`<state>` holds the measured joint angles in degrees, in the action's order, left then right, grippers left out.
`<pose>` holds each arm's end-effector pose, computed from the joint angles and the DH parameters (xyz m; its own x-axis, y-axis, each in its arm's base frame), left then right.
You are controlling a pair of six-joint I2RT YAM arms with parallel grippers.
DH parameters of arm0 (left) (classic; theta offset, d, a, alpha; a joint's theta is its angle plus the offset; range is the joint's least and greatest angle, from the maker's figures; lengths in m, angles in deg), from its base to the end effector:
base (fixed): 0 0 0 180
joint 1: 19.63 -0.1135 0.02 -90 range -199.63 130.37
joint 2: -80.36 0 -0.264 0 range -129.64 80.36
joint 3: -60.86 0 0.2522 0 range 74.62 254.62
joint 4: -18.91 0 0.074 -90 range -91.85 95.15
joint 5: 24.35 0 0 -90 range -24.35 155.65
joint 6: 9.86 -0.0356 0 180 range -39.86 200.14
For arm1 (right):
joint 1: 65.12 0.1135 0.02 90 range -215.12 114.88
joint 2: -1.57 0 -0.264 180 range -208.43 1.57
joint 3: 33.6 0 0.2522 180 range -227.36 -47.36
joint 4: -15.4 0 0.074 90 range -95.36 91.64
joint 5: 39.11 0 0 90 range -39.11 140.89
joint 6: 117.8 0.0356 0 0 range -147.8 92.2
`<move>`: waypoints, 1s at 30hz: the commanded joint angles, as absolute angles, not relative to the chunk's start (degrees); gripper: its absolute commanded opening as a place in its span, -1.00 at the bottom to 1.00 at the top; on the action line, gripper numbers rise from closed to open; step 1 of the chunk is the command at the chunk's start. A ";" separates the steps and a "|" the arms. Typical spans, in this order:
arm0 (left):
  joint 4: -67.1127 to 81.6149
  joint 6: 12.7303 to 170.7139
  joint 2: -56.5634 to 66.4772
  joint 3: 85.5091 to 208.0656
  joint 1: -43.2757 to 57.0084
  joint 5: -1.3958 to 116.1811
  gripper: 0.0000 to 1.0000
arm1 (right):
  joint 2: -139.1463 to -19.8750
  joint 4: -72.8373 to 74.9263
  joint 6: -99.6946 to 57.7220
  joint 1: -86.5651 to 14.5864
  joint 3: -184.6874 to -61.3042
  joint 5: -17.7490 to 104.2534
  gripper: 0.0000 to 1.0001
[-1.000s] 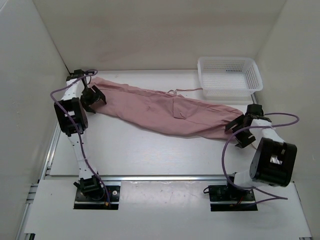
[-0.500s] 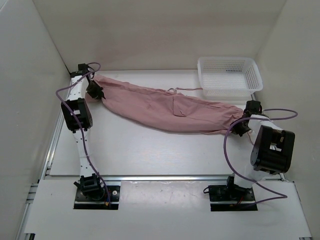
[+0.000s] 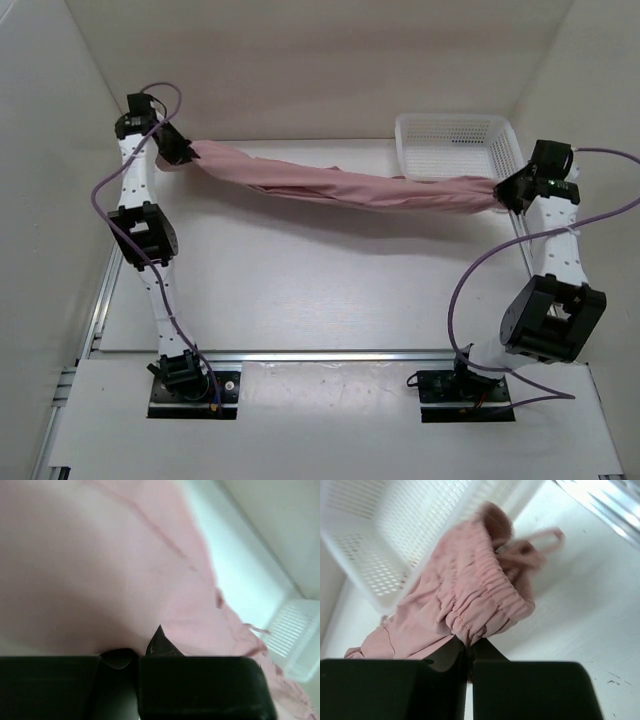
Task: Fold and stack the trousers
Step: Fold the trousers
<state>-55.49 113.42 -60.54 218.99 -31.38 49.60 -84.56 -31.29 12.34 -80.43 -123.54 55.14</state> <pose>0.5154 0.0972 0.2638 -0.6609 -0.6761 -0.3258 -0.4924 0.7182 -0.4917 0.3215 -0.0908 0.3191 -0.2982 0.7482 -0.5927 0.6644 0.6085 0.4338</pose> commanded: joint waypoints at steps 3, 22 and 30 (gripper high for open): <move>-53.56 111.00 -46.47 216.16 -35.62 46.67 -0.79 | -78.16 -35.88 9.82 -81.29 -125.68 58.79 -1.00; -56.46 108.27 -29.07 173.06 -37.13 58.26 0.90 | -60.39 -44.94 8.23 -87.79 -101.22 57.05 0.61; -57.79 109.50 -26.78 165.51 -42.04 64.87 0.78 | -60.39 -45.56 7.00 -87.27 -103.00 55.82 0.53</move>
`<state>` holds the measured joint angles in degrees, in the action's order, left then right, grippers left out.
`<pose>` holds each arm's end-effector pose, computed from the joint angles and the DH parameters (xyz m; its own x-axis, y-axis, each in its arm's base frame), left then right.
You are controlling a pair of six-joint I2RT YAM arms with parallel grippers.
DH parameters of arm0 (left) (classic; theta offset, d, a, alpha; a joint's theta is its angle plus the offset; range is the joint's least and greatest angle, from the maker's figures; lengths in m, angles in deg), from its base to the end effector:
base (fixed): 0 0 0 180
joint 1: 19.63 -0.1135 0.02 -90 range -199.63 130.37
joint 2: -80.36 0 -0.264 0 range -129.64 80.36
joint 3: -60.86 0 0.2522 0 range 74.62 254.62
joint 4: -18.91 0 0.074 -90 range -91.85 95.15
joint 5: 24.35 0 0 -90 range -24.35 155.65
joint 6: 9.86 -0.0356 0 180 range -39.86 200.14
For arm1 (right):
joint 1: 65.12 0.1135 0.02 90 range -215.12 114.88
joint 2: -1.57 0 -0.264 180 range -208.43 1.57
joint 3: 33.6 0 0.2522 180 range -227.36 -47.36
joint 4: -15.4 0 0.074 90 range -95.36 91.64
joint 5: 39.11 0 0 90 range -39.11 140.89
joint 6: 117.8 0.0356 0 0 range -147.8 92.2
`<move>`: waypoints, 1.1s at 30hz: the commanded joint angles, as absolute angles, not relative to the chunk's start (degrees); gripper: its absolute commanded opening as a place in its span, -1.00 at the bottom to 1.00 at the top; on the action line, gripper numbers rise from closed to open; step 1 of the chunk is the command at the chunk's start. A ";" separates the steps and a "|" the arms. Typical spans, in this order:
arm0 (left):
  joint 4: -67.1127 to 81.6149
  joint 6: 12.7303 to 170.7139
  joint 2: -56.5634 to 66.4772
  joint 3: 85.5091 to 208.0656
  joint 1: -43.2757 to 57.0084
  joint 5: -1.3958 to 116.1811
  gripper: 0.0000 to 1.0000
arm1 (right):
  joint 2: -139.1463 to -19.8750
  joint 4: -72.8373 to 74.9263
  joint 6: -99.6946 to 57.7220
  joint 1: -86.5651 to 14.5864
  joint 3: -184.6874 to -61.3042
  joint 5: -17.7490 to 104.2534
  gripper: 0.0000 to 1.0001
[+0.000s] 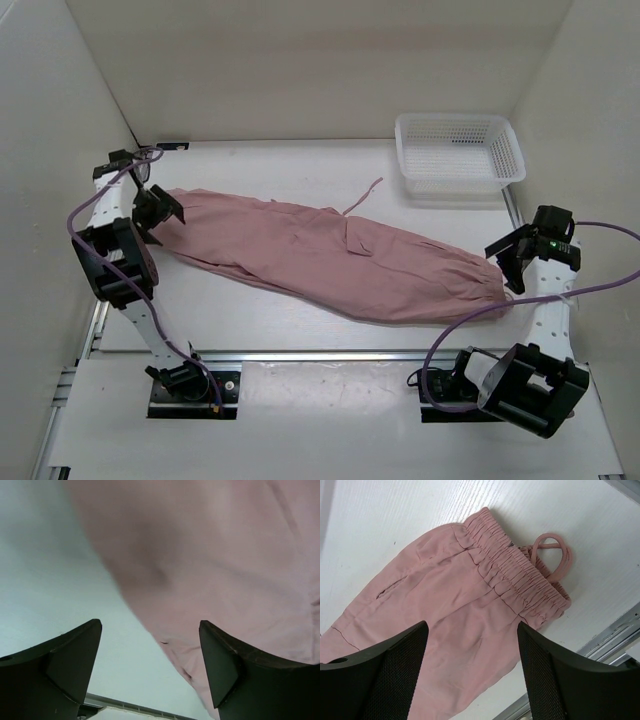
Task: Fold and stack the trousers
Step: Fold the trousers
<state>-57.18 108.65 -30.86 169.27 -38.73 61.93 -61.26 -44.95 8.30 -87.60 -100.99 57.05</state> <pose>0.3679 0.1250 0.2398 -0.6646 -0.7342 -0.1388 -0.7192 0.6789 -0.1478 0.1948 -0.0847 0.2780 -0.3606 0.7832 -0.5066 0.8024 0.5373 0.2596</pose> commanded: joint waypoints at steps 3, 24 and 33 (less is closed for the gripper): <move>-54.81 110.11 -25.38 159.46 -45.28 62.69 0.96 | -60.92 -45.03 6.39 -86.66 -103.00 54.50 0.53; -48.64 113.01 -40.73 169.54 -44.07 58.62 0.96 | -60.39 -43.71 6.39 -84.10 -103.44 50.81 0.50; -49.16 113.63 -44.62 172.08 -44.07 61.69 0.25 | -60.39 -43.71 6.39 -84.10 -103.44 50.19 0.50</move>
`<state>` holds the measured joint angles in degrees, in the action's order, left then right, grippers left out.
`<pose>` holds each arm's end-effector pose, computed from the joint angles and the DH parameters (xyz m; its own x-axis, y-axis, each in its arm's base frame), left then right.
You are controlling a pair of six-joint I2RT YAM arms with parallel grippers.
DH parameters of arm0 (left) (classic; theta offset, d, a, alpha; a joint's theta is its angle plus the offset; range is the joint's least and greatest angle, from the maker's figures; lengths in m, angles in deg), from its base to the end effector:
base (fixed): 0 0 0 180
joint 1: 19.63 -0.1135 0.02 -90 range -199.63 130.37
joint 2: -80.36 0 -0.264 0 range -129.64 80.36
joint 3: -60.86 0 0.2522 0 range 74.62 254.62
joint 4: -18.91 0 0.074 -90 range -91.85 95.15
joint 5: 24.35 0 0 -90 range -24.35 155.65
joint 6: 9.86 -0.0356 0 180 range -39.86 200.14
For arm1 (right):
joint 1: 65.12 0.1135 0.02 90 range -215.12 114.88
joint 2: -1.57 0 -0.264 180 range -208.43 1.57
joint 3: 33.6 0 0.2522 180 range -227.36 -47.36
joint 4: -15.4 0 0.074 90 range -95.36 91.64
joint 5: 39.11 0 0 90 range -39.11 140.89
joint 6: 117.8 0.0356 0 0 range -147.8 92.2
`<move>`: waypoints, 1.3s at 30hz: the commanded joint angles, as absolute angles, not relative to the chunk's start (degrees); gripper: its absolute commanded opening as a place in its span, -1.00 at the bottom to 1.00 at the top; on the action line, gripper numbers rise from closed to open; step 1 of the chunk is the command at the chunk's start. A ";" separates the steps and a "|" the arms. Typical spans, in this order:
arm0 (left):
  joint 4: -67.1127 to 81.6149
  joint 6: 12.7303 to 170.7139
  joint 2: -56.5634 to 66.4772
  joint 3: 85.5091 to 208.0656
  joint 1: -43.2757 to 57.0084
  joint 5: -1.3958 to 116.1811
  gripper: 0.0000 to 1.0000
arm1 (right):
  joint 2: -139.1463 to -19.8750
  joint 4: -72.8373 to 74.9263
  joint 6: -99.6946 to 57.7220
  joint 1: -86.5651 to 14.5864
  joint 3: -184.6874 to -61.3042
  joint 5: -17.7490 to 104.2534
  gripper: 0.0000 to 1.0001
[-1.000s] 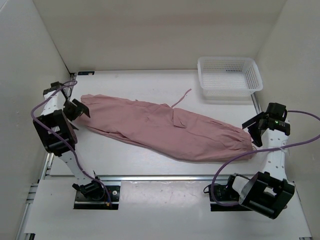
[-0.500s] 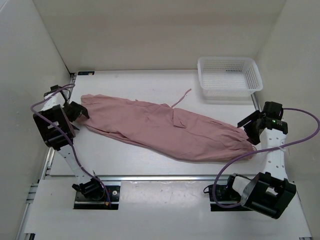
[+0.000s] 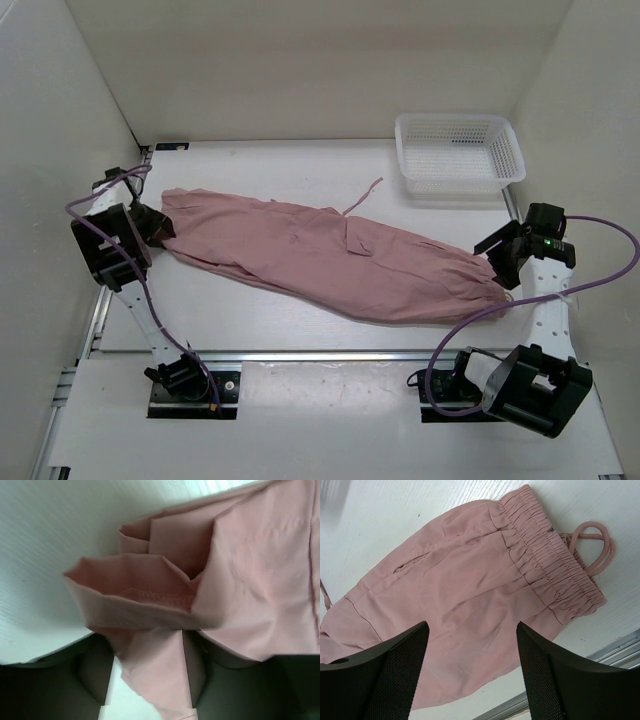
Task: Fold and stack the trousers
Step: Fold the trousers
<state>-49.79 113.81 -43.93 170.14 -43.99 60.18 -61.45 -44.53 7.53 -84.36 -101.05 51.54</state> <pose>0.3879 0.1719 0.1575 -0.5312 -0.8463 -0.0387 -0.8358 0.5310 -0.1396 0.2017 -0.0708 0.2779 -0.4407 0.7663 -0.4675 0.7237 0.6114 0.3199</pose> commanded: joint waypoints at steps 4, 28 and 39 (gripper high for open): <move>-52.06 113.10 -42.35 177.00 -44.07 64.59 -0.79 | -59.78 -44.24 6.39 -84.10 -104.13 49.67 0.50; -55.41 112.30 -10.08 164.46 14.94 71.51 0.62 | -56.18 -43.71 8.15 -84.10 -104.75 45.36 0.50; -63.93 110.64 -18.15 176.65 21.32 80.86 0.11 | -54.60 -43.71 7.62 -84.10 -104.23 44.83 0.53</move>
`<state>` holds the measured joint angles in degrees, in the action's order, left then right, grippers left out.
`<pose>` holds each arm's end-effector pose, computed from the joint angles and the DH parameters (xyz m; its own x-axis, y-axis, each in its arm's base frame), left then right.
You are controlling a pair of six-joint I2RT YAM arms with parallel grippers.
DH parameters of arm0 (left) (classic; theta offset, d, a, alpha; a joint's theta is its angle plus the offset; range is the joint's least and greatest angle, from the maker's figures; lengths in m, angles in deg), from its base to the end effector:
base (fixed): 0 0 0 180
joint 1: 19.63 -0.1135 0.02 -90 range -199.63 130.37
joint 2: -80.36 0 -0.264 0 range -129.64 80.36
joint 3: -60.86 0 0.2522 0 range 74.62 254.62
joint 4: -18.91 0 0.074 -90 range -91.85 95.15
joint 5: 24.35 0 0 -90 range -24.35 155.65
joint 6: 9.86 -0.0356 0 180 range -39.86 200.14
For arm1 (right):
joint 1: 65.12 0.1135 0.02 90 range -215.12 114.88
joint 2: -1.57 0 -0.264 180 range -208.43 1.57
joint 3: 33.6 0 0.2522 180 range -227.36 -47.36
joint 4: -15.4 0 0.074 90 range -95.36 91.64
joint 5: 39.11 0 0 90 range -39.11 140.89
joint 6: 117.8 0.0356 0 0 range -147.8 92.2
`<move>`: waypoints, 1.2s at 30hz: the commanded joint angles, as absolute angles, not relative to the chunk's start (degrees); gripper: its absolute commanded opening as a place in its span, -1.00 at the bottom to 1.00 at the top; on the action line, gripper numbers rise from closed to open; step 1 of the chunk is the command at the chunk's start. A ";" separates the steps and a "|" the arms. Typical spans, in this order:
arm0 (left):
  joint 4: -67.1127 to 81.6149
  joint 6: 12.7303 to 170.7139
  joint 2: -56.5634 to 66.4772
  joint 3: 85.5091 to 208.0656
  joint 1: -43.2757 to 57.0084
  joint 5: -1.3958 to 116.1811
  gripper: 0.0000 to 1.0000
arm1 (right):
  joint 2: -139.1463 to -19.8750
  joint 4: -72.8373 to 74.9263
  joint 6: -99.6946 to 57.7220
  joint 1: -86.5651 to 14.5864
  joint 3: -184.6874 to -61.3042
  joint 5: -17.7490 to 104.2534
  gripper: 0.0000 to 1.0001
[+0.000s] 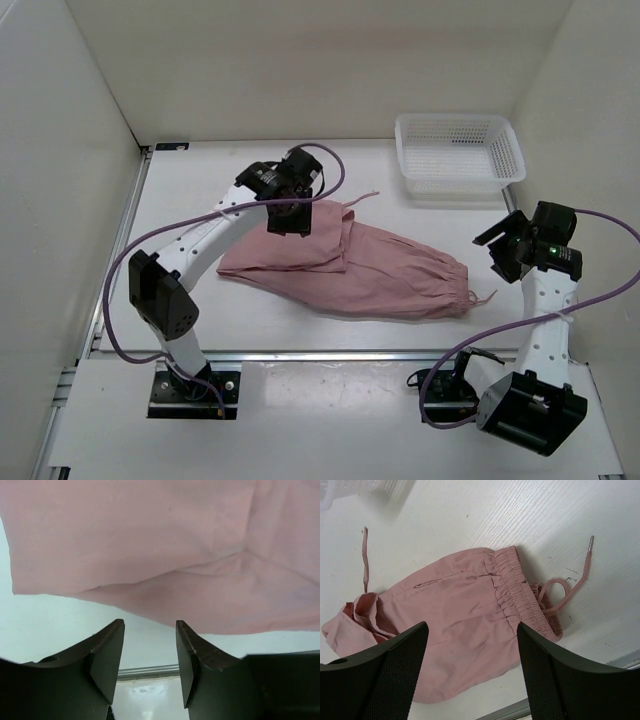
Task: Fold and stack the trousers
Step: Fold the trousers
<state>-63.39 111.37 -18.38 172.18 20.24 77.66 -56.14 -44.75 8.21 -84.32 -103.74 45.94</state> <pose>0.2688 -0.2148 0.3273 -0.9120 0.1010 -0.3976 0.1156 0.9932 -0.0128 0.1888 -0.0625 0.3100 -0.4048 0.7612 -0.5067 0.6315 0.6335 0.4472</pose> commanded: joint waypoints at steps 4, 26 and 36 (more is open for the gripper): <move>-63.93 110.11 -26.56 183.32 24.48 80.33 0.22 | -54.59 -43.71 7.62 -84.10 -103.00 44.31 0.53; -69.56 114.33 -52.62 196.62 30.90 91.13 0.56 | -55.65 -43.71 7.62 -84.10 -103.08 44.30 0.53; -67.80 110.38 -53.22 197.75 29.33 89.47 0.43 | -55.65 -43.18 7.62 -84.10 -102.56 43.77 0.53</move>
<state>-69.13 111.89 -53.39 196.28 30.36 89.66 -55.57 -44.55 8.21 -84.32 -102.58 44.70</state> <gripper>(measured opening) 0.708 0.764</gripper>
